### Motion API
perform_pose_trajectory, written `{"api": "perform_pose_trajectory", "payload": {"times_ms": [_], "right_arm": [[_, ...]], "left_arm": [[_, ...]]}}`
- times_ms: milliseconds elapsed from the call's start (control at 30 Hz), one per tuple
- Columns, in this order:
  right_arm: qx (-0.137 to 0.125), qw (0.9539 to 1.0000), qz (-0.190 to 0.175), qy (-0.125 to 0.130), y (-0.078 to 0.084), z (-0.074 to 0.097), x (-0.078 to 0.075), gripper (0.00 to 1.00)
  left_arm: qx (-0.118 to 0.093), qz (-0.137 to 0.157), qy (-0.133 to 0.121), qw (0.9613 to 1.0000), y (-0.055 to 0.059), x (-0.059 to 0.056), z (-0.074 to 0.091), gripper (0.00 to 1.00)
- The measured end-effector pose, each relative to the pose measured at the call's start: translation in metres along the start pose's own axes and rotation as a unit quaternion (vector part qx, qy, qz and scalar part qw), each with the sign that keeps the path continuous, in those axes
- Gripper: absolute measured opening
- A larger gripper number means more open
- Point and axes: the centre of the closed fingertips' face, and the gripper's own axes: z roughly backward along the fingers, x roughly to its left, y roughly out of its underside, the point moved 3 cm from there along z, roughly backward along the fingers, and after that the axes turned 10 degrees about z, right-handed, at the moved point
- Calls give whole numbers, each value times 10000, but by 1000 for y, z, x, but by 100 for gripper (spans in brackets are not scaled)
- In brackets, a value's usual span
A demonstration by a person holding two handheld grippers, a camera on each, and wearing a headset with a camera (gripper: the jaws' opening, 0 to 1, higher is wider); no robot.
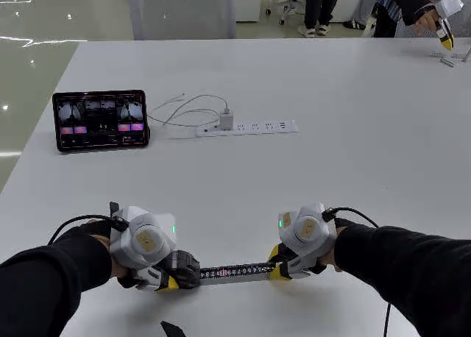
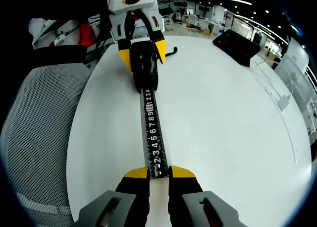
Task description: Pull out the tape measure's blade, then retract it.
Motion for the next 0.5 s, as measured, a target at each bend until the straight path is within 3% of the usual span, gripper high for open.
{"api": "perform_pose_trajectory", "payload": {"times_ms": [500], "right_arm": [[26,10000,-62,18,6,4,1,9]], "left_arm": [[-6,3,4,10000,0,0,0,30]]}}
